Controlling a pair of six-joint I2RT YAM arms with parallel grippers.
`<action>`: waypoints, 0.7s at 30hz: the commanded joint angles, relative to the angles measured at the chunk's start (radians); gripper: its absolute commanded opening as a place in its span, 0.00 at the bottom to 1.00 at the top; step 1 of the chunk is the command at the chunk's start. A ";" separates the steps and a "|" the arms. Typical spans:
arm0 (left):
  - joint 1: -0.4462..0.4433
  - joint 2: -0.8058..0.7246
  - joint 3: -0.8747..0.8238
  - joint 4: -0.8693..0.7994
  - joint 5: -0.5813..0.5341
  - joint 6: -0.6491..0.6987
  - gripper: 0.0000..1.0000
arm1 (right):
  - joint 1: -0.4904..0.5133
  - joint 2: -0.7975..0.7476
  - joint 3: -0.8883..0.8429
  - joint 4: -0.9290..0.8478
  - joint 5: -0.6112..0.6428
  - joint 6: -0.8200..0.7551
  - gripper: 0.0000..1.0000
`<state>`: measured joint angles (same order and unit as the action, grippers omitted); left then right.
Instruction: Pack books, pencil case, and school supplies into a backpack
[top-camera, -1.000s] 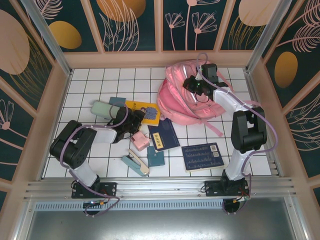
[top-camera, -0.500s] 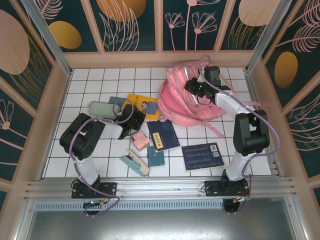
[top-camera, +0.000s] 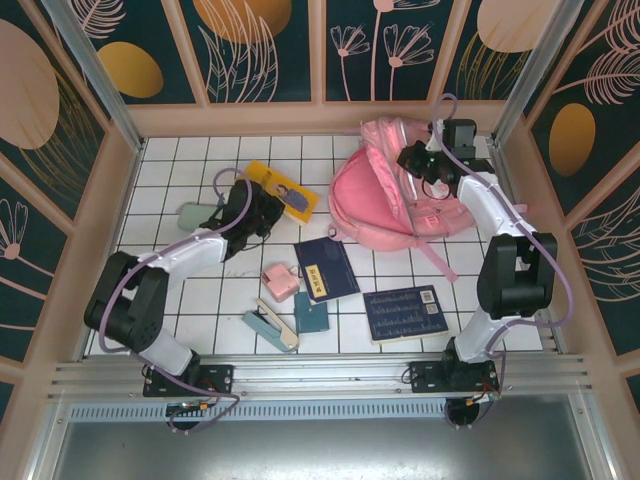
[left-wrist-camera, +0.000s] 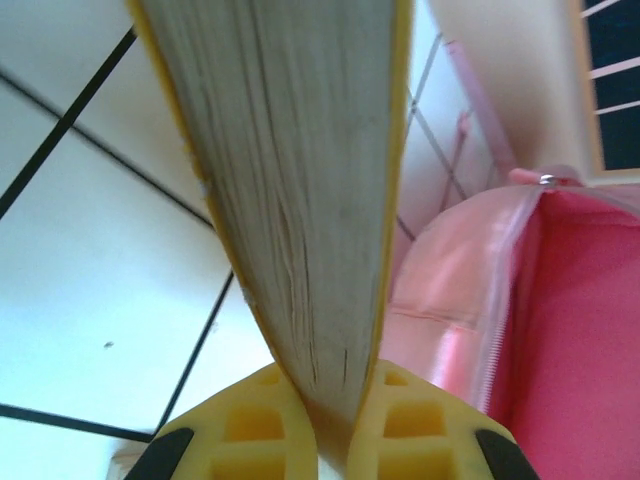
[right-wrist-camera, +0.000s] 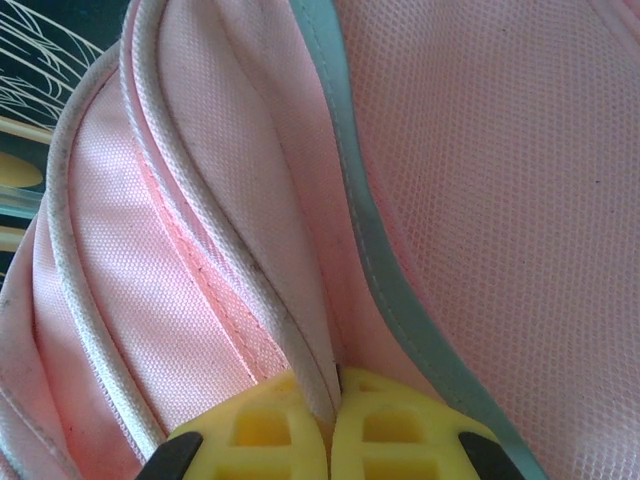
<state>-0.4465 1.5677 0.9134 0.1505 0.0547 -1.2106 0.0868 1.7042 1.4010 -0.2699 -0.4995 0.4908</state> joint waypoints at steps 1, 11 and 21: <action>0.011 -0.070 0.097 -0.040 0.063 0.147 0.00 | -0.002 -0.049 0.065 0.013 -0.090 -0.028 0.00; 0.005 -0.104 0.210 -0.014 0.309 0.221 0.00 | 0.000 -0.069 0.044 0.053 -0.161 0.010 0.00; -0.090 0.173 0.292 0.178 0.416 0.113 0.00 | 0.024 -0.067 0.116 0.065 -0.232 0.090 0.00</action>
<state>-0.5140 1.6550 1.1378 0.1513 0.3973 -1.0599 0.0937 1.7042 1.4250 -0.2966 -0.6369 0.5411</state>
